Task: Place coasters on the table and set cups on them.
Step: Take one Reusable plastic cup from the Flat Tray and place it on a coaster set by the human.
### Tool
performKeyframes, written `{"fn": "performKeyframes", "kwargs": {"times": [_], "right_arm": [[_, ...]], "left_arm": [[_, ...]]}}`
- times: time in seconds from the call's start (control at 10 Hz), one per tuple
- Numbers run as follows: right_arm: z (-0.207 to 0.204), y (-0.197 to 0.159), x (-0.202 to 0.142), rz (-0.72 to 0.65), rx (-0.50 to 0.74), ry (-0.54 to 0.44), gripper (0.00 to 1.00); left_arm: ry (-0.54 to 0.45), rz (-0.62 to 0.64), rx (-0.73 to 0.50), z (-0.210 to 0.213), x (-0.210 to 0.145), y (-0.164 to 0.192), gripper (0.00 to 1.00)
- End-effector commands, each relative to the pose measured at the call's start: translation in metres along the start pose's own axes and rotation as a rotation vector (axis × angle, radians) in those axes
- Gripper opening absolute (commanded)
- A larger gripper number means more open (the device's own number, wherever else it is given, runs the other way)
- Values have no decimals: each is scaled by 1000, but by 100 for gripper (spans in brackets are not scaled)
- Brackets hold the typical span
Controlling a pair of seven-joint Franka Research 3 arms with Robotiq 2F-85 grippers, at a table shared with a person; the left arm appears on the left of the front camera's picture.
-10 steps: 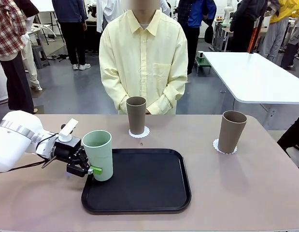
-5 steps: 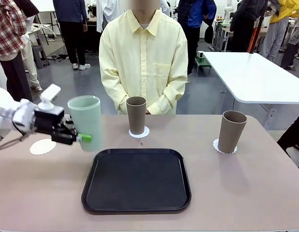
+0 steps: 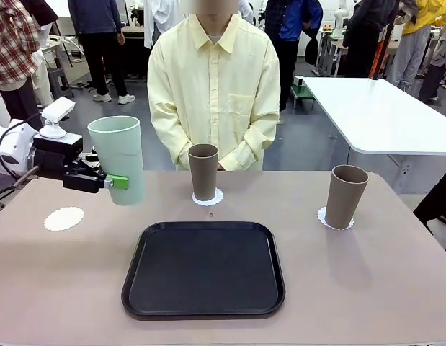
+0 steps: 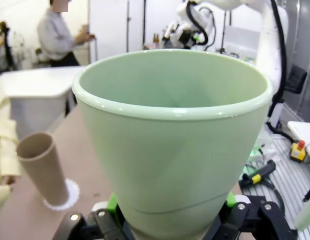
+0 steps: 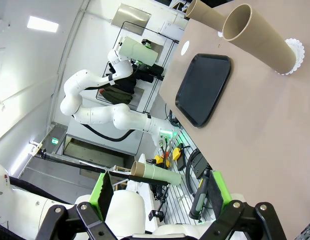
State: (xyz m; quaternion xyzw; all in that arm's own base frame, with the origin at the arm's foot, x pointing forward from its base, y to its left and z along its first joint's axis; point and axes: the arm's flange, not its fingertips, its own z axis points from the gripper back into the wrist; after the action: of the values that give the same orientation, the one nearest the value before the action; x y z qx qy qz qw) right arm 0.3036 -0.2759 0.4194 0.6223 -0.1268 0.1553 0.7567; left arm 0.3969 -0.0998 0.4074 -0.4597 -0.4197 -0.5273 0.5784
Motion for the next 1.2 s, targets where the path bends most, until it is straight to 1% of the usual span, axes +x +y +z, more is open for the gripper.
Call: {"fn": "performKeyframes", "kwargs": {"times": [0.0,0.1,0.4,0.7,0.9,1.1], "right_arm": [[0,1,0,-7,2,1,100],[0,1,0,-7,2,1,100],[0,1,0,-7,2,1,100],[0,1,0,-7,2,1,100],[0,1,0,-7,2,1,100],[0,1,0,-7,2,1,100]], "left_arm": [[-1,-5,0,0,2,-1,84],[26,-61,58,29,-12,13,84],[34,-45,160,118,-52,40,84],[22,-44,253,187,-85,43,84],[-5,-43,308,215,-98,49,84],[-8,-34,349,221,-101,54,84]]}}
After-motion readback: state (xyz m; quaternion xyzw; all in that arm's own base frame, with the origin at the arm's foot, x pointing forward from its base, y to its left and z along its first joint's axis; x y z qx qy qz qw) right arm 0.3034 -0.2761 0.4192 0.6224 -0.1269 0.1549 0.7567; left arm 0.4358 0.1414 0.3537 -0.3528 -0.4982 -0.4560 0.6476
